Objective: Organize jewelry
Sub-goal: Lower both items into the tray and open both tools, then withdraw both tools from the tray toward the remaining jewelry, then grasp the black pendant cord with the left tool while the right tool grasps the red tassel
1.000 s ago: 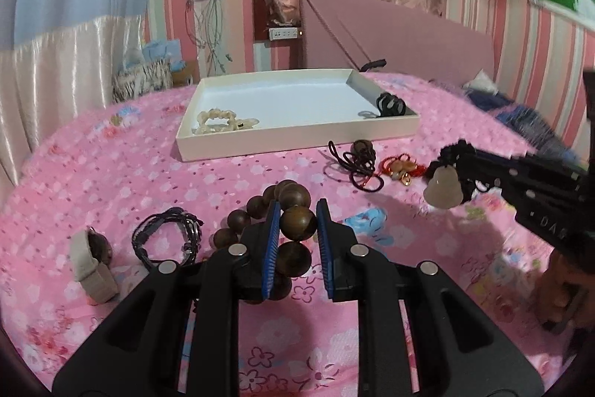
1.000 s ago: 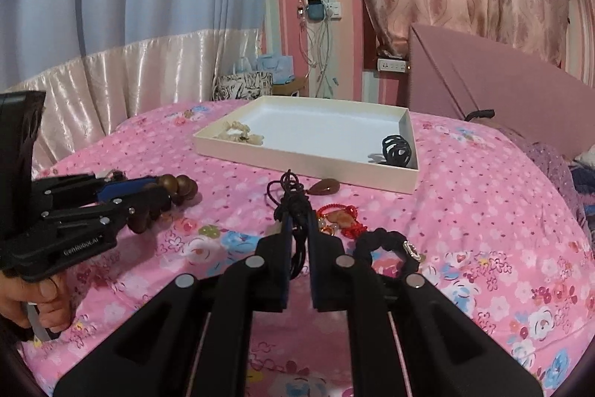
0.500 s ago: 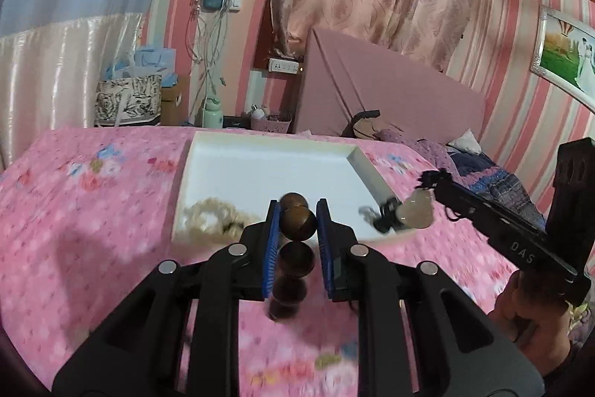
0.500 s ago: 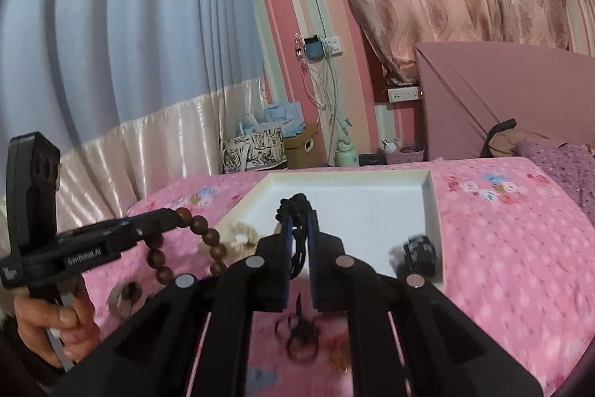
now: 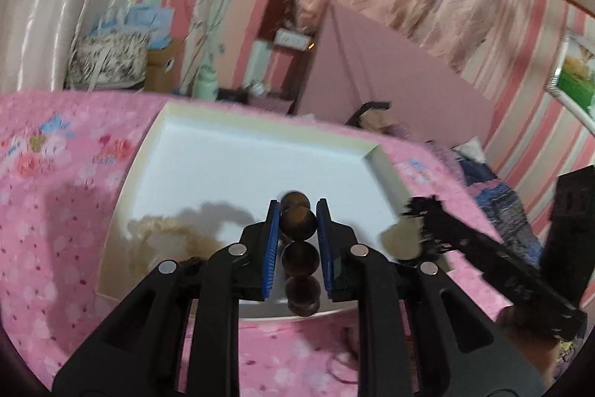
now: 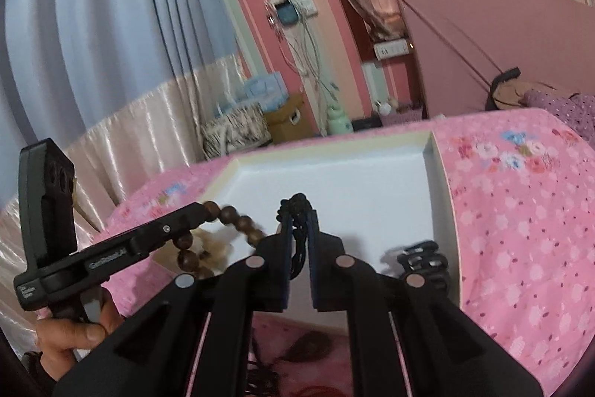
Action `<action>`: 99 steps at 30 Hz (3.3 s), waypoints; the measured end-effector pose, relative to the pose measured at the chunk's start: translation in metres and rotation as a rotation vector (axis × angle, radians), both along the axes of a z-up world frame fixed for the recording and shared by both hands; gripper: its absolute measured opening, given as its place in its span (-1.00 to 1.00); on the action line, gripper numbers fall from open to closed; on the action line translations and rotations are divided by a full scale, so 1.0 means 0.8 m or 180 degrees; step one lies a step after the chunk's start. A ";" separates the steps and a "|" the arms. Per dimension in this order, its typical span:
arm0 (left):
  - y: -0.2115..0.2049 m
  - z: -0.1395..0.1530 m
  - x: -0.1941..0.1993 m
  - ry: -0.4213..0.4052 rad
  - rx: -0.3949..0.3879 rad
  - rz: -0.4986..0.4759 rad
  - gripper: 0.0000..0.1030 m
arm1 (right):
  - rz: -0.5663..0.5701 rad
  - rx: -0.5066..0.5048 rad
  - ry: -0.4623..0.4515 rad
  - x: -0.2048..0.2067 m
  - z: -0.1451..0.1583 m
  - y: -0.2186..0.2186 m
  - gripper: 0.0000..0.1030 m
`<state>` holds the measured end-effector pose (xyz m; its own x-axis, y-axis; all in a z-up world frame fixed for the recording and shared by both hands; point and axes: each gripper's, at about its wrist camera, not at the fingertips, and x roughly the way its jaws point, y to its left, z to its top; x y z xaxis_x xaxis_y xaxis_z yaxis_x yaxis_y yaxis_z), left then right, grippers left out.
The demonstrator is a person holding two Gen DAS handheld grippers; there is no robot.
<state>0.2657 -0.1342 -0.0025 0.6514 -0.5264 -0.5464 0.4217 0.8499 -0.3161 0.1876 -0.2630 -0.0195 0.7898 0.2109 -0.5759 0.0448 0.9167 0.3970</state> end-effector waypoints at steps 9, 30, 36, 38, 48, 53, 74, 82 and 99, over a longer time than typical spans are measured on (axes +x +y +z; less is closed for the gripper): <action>-0.005 -0.039 0.025 0.0227 0.0601 0.0196 -0.65 | 0.0020 -0.0228 0.0618 0.014 -0.035 0.005 -0.85; -0.026 -0.047 0.015 0.0078 0.0904 0.0144 -0.39 | -0.0074 -0.0321 0.0480 0.005 -0.037 -0.002 -0.28; -0.002 -0.011 -0.001 -0.0180 0.0673 0.0294 -0.13 | -0.0229 -0.0177 0.0089 -0.012 -0.006 -0.017 -0.28; 0.006 0.002 -0.009 -0.0314 0.0643 0.0353 -0.05 | -0.0296 -0.0196 -0.0016 -0.020 0.006 -0.022 -0.28; 0.035 0.025 -0.028 -0.0384 0.0558 0.0433 0.18 | -0.0531 -0.0184 -0.0095 -0.037 0.028 -0.054 -0.28; 0.005 0.023 -0.041 -0.0276 0.0548 0.0207 0.23 | -0.0632 -0.0202 0.0075 -0.042 0.018 -0.077 -0.28; -0.068 -0.061 -0.109 0.0144 0.1112 -0.0306 -0.87 | 0.0078 -0.0170 0.0670 -0.042 -0.009 -0.087 -0.28; -0.002 -0.043 -0.094 0.0079 0.0826 0.0138 -0.93 | 0.0635 -0.0541 0.0976 -0.049 -0.024 -0.049 -0.20; 0.041 -0.022 -0.091 -0.0002 0.0616 0.0337 -0.93 | 0.1650 -0.0962 0.1227 -0.049 -0.046 0.045 -0.74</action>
